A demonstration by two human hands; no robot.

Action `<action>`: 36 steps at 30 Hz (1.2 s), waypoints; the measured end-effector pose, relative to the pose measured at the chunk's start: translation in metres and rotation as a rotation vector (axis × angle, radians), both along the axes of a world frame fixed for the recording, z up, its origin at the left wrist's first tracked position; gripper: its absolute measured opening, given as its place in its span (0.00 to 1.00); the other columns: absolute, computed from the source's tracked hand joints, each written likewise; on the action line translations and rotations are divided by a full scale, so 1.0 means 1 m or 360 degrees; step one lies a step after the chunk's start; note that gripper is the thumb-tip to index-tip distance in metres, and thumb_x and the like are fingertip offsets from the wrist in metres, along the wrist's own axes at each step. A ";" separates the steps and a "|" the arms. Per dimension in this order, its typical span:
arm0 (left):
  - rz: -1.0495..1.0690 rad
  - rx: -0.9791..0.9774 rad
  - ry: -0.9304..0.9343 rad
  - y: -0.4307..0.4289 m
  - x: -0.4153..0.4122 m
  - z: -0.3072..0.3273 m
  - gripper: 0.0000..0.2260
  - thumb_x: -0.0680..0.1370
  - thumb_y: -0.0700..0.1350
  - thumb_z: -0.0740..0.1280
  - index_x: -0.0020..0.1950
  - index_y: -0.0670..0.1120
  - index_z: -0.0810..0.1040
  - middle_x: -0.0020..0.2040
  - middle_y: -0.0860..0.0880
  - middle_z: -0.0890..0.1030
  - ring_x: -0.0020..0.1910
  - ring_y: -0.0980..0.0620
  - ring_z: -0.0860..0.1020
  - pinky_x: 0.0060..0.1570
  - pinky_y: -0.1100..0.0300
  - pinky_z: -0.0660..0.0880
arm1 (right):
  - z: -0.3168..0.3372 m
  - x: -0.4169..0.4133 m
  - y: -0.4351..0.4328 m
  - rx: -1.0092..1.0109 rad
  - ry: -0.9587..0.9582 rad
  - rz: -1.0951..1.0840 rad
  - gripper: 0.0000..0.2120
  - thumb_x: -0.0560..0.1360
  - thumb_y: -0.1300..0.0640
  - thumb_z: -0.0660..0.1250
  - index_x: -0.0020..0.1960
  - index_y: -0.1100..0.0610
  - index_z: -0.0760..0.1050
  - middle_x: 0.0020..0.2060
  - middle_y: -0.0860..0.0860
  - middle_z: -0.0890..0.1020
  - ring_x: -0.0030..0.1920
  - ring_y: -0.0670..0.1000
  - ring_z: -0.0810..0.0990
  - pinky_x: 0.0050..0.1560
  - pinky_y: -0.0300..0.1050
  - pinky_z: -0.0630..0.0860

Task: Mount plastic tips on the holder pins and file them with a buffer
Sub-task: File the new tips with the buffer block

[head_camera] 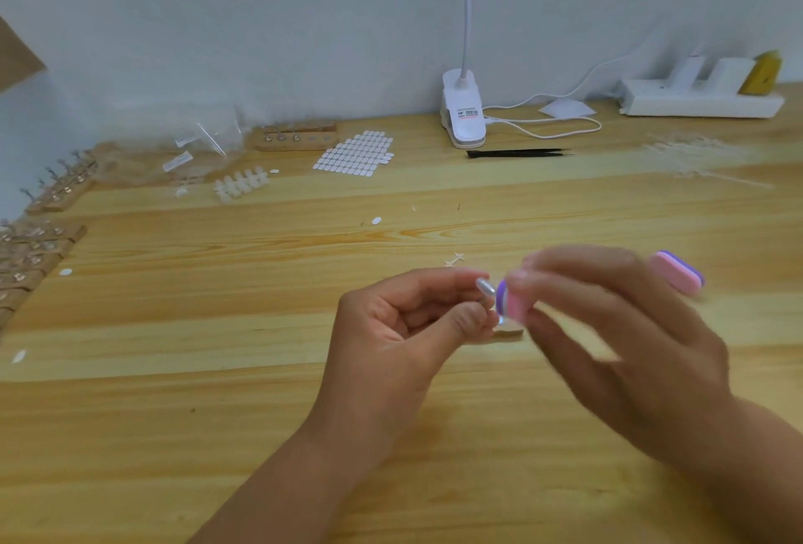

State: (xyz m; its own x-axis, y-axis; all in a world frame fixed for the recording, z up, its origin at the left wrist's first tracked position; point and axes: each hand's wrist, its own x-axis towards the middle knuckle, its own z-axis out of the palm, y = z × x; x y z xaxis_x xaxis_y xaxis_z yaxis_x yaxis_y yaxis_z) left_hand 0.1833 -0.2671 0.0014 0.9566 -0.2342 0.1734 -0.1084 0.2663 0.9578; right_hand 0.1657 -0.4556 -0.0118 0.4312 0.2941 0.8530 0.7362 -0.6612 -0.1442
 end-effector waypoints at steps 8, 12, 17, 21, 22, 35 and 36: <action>-0.0011 -0.0059 0.0043 0.000 0.000 0.000 0.09 0.70 0.35 0.71 0.49 0.39 0.85 0.41 0.40 0.85 0.40 0.47 0.85 0.42 0.61 0.80 | 0.002 0.005 -0.006 0.0023 0.0008 -0.0085 0.14 0.77 0.69 0.69 0.60 0.56 0.79 0.52 0.53 0.80 0.54 0.49 0.80 0.59 0.41 0.75; -0.0051 -0.0023 -0.0015 0.000 -0.001 0.000 0.08 0.71 0.35 0.72 0.49 0.41 0.85 0.43 0.42 0.86 0.43 0.48 0.85 0.43 0.61 0.80 | -0.007 -0.002 0.003 -0.0121 -0.0040 0.0049 0.14 0.77 0.69 0.69 0.61 0.60 0.78 0.55 0.53 0.79 0.58 0.52 0.80 0.61 0.44 0.76; -0.0044 -0.0086 0.0066 0.001 0.001 0.001 0.09 0.69 0.35 0.71 0.48 0.38 0.86 0.41 0.41 0.86 0.41 0.47 0.85 0.42 0.61 0.80 | 0.001 0.004 -0.007 -0.0020 0.0029 -0.0057 0.14 0.75 0.70 0.70 0.59 0.59 0.80 0.52 0.54 0.80 0.55 0.50 0.79 0.57 0.44 0.76; -0.0078 -0.0043 0.0061 -0.002 0.000 0.001 0.09 0.69 0.34 0.71 0.48 0.40 0.86 0.44 0.42 0.86 0.42 0.50 0.85 0.41 0.64 0.79 | -0.006 -0.004 0.005 -0.0153 -0.0091 0.0043 0.15 0.76 0.69 0.70 0.61 0.60 0.76 0.56 0.52 0.78 0.59 0.50 0.78 0.64 0.41 0.73; -0.0081 -0.0047 0.0084 -0.001 0.000 0.001 0.08 0.70 0.34 0.71 0.48 0.39 0.86 0.43 0.41 0.86 0.41 0.49 0.85 0.41 0.63 0.80 | -0.005 0.000 0.000 -0.0174 -0.0089 0.0006 0.15 0.76 0.69 0.70 0.61 0.60 0.76 0.55 0.53 0.78 0.57 0.51 0.78 0.63 0.41 0.73; -0.0121 -0.0047 0.0137 -0.001 0.000 0.000 0.08 0.70 0.36 0.70 0.48 0.39 0.86 0.41 0.41 0.86 0.40 0.47 0.85 0.42 0.60 0.80 | 0.002 0.005 -0.009 -0.0031 0.0016 -0.0057 0.12 0.77 0.66 0.70 0.58 0.56 0.78 0.51 0.53 0.79 0.53 0.50 0.79 0.57 0.42 0.75; -0.0127 -0.0034 0.0123 -0.001 0.000 -0.001 0.08 0.71 0.35 0.70 0.48 0.39 0.85 0.42 0.41 0.86 0.41 0.47 0.85 0.42 0.61 0.80 | 0.001 0.002 -0.005 -0.0016 0.0005 -0.0013 0.12 0.78 0.66 0.70 0.60 0.57 0.77 0.52 0.52 0.79 0.54 0.49 0.79 0.59 0.41 0.75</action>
State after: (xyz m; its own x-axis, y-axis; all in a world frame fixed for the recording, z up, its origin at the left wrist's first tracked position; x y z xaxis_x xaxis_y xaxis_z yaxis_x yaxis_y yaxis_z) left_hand 0.1832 -0.2680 0.0008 0.9458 -0.3071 0.1058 -0.0123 0.2915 0.9565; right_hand 0.1681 -0.4602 -0.0106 0.4361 0.2990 0.8488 0.7304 -0.6686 -0.1397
